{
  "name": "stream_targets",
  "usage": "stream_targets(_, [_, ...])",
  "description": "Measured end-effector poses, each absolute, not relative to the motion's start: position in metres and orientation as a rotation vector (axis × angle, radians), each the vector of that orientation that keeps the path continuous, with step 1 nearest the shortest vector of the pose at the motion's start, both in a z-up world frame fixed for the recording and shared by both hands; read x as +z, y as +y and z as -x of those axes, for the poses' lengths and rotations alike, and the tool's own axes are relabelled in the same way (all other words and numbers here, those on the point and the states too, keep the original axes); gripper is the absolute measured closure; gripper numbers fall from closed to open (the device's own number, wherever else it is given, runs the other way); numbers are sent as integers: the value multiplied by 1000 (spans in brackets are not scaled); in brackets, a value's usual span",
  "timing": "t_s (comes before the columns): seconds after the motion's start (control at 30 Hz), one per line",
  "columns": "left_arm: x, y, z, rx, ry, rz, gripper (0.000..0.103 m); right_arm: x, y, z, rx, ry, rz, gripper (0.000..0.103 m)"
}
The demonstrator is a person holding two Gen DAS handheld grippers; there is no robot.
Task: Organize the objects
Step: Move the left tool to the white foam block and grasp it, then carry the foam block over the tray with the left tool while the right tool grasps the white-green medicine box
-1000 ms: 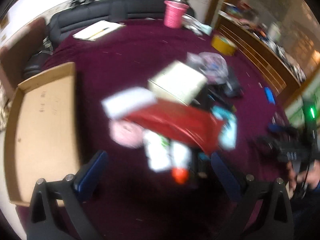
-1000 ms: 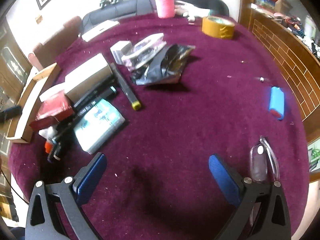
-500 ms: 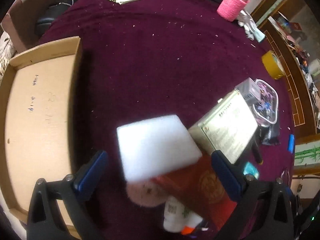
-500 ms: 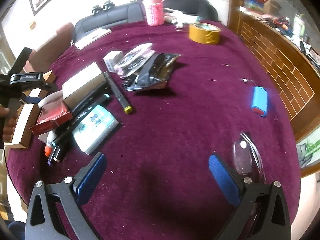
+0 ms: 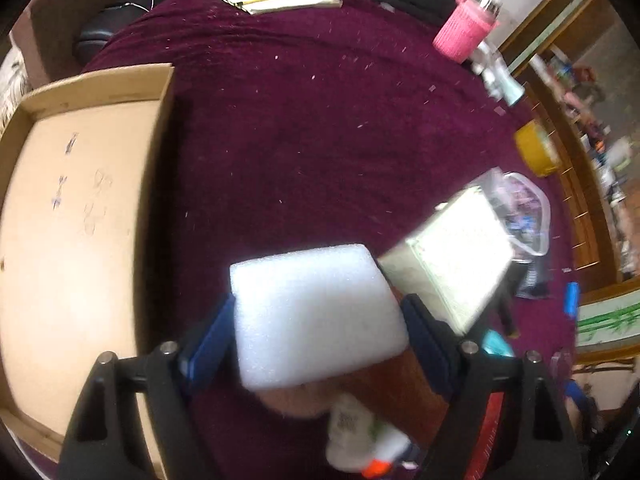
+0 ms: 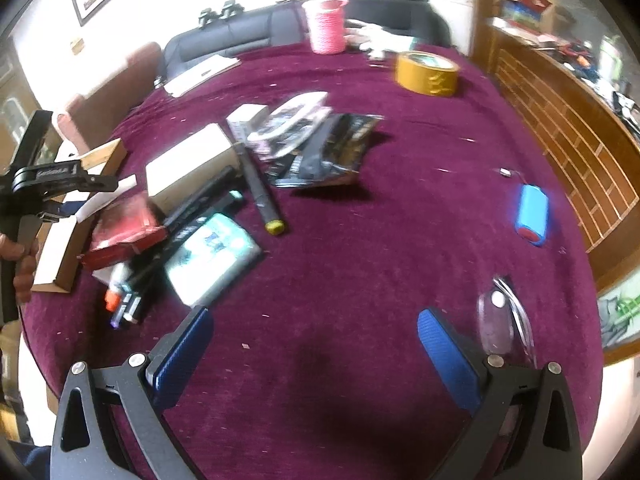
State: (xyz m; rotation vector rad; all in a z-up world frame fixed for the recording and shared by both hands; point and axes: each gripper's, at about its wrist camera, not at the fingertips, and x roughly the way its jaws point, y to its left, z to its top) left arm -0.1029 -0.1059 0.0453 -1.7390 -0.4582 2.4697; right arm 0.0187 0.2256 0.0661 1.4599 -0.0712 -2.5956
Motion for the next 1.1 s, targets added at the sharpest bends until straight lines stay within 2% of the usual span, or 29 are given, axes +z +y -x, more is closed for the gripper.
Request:
stream_targets(0.13, [71,-114,72,2528,-444,1627,21,83,213,-2,-2531,-148,-1445,0])
stream_targets(0.43, [103,-134,17,2651,-358,1496,20,110,158,68,-2334,-478,-1555,0])
stream_targets(0.77, [115,-165,-8,2732,-331,1422,20,74,118,133,-2225,-922,-1821,0])
stream_targets(1.1, [113,-205,-12,2749,-324,1409,20,45,85,156,-2247,-1065,-1959,0])
